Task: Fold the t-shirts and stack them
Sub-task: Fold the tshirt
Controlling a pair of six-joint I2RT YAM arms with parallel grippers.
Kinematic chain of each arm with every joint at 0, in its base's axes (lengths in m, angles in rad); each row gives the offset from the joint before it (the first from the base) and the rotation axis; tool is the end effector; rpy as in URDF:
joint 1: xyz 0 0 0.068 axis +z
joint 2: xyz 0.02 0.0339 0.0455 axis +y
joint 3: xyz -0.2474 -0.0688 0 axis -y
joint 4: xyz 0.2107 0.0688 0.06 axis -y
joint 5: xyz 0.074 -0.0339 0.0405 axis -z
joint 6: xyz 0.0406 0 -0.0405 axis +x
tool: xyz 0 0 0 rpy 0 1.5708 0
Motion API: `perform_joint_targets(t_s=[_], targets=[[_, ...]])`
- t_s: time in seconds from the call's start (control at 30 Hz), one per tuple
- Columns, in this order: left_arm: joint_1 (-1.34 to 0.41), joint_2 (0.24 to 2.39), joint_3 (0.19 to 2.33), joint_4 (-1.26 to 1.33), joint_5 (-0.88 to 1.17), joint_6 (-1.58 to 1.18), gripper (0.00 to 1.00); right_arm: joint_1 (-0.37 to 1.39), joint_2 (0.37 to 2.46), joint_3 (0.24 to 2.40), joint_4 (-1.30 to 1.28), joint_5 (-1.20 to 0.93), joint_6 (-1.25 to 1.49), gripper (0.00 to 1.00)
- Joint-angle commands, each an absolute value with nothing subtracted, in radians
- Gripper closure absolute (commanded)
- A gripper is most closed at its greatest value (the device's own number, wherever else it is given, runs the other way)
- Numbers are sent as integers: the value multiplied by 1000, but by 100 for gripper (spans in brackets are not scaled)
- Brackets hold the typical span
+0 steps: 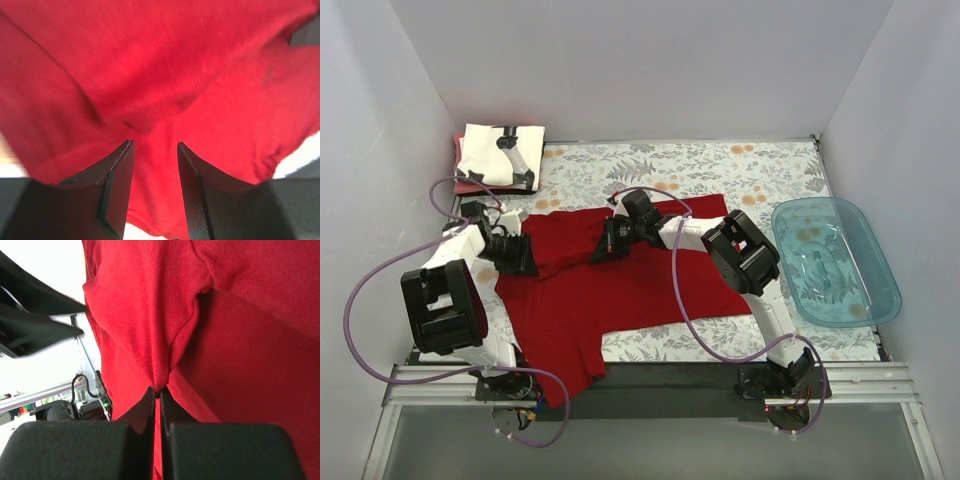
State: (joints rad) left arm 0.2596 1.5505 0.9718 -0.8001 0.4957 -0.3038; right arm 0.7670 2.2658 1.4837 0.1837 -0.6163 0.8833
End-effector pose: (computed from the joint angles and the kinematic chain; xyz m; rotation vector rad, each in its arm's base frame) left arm 0.2419 0.0443 0.1881 -0.7315 2.7797 -0.7331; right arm 0.3140 0.3352 0.1372 -0.2727 2.5031 1.5003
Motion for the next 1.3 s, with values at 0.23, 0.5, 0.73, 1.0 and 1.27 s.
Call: perform_joint_targets(t_s=[0.23,0.5,0.73,1.0,1.27], targets=[[249,1545,879,-729,572,-359,63,772,2278,1526,196,-627,871,99],[238,1588,871,-666,499,-411,63,772,2279,1528,196,-624,873,99],[230,1597,891,-635,425,-440,60,772,2281,1528,196,-623,873,99],[202,1588,871,-615,345,-449,67,773,2283,1523,196,-623,873,99],[195,1572,884,-632,351,-459,100,775,2278,1529,198,-627,868,99]])
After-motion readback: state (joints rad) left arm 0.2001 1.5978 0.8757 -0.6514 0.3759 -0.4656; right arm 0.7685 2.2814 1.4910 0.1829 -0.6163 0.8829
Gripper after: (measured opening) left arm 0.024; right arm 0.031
